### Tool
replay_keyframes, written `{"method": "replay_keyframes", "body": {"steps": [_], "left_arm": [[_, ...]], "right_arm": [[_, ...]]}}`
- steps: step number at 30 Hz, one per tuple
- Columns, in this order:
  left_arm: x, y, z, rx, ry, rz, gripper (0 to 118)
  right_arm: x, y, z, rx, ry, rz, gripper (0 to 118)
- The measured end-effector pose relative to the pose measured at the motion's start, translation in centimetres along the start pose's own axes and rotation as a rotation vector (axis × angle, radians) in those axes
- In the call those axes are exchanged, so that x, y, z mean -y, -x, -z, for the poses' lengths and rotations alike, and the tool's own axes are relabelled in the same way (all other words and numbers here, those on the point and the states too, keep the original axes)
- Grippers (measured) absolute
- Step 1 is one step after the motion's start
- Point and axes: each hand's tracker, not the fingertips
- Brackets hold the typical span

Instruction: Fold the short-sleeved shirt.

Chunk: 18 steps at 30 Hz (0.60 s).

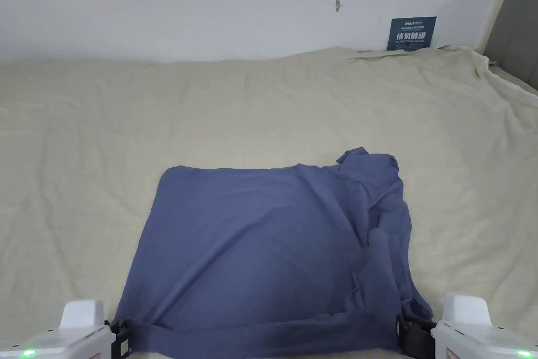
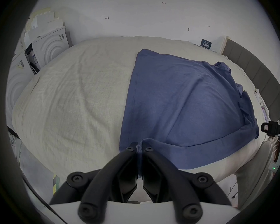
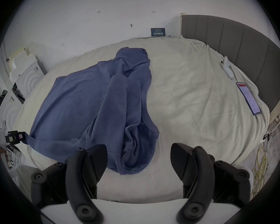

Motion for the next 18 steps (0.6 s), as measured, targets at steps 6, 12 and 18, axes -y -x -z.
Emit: {"method": "replay_keyframes", "body": {"steps": [6, 12, 18], "left_arm": [[0.1, 0.0, 0.3, 0.002, 0.003, -0.007, 3], [0.1, 0.1, 0.3, 0.013, 0.002, -0.03, 3], [-0.1, 0.6, 0.1, 0.008, -0.013, -0.052, 3]], "right_arm": [[-0.2, 1.1, 0.6, -0.017, 0.014, -0.022, 81], [1.6, 1.7, 0.8, -0.092, 0.076, 0.033, 11], [1.0, 1.4, -0.2, -0.094, 0.021, 0.019, 6]]}}
